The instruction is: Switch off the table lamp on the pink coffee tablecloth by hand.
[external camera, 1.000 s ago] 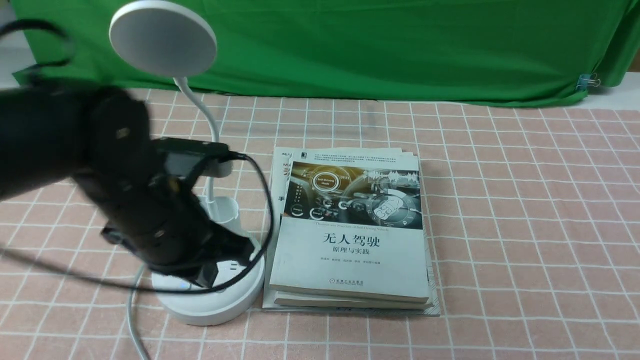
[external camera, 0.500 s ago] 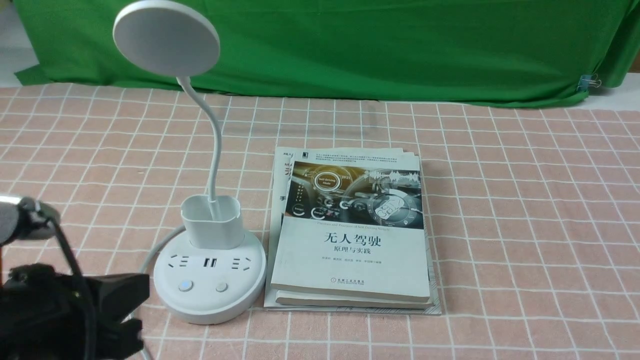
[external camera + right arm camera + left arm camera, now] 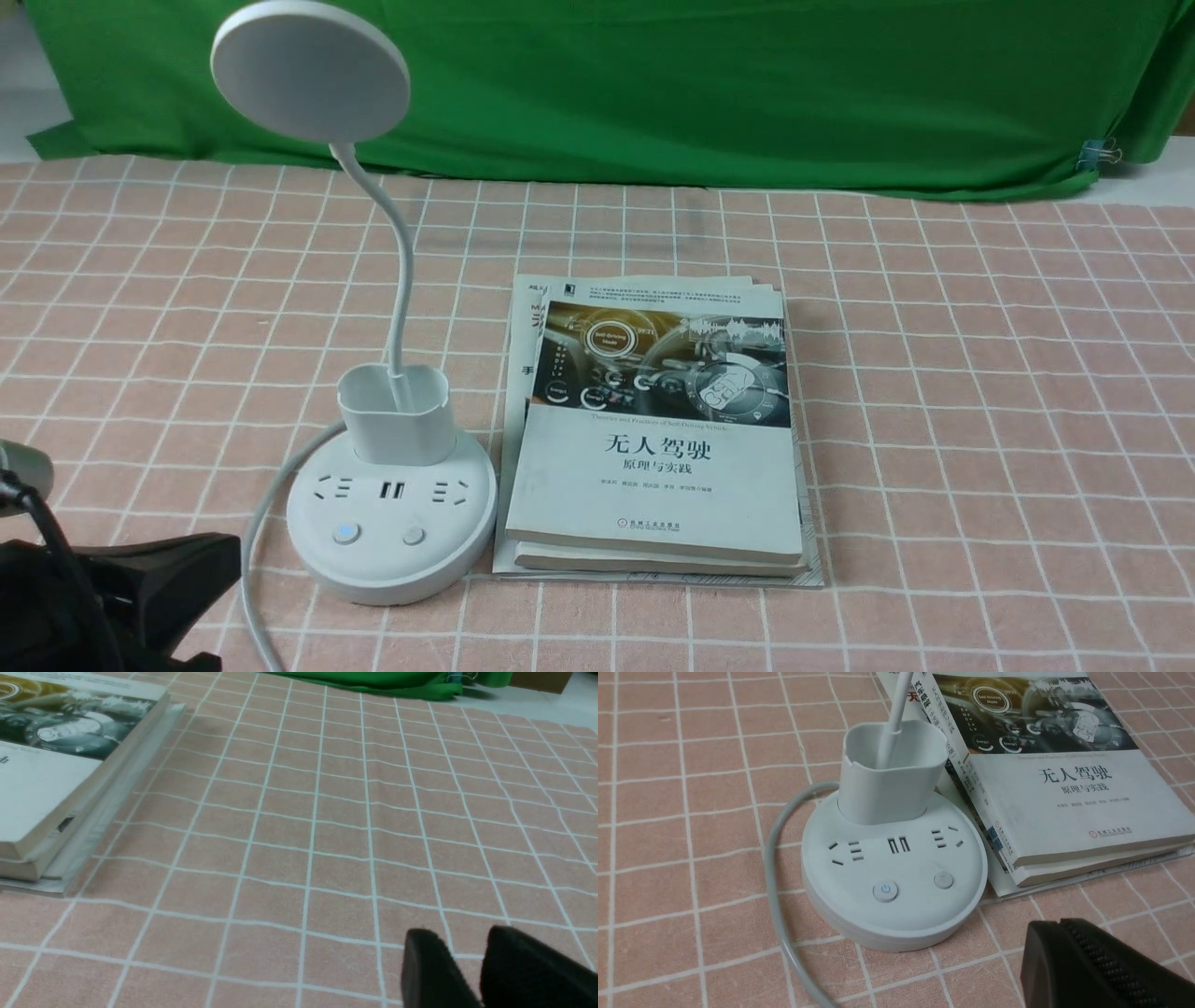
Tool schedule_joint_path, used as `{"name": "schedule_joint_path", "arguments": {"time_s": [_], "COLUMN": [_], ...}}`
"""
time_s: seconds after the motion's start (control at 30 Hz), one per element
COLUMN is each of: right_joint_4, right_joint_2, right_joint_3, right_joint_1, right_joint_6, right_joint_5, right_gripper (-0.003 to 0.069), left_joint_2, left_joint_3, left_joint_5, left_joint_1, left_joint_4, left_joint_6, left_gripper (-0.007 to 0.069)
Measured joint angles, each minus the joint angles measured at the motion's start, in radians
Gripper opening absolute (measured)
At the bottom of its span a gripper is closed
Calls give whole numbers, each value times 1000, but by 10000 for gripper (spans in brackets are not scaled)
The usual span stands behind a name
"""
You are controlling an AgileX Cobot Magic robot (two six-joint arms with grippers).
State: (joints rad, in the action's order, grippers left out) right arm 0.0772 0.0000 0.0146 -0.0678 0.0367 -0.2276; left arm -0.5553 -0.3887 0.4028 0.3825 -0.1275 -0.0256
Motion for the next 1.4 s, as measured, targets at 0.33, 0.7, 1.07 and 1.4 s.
{"name": "schedule_joint_path", "arguments": {"time_s": [0.33, 0.7, 1.07, 1.4], "right_joint_4": [0, 0, 0, 0], "right_joint_2": [0, 0, 0, 0], "right_joint_3": [0, 0, 0, 0], "right_joint_1": [0, 0, 0, 0], "right_joint_6": [0, 0, 0, 0], "right_joint_5": [0, 0, 0, 0], "right_gripper": [240, 240, 240, 240], "left_joint_2": [197, 459, 502, 556], "left_joint_3": [155, 323, 395, 396], "left_joint_5": [-224, -256, -244, -109], "left_joint_1": [-87, -318, -320, -321], "left_joint_4": [83, 85, 16, -18], "left_joint_6": [-1, -7, -3, 7], "left_gripper": [-3, -3, -3, -3]}}
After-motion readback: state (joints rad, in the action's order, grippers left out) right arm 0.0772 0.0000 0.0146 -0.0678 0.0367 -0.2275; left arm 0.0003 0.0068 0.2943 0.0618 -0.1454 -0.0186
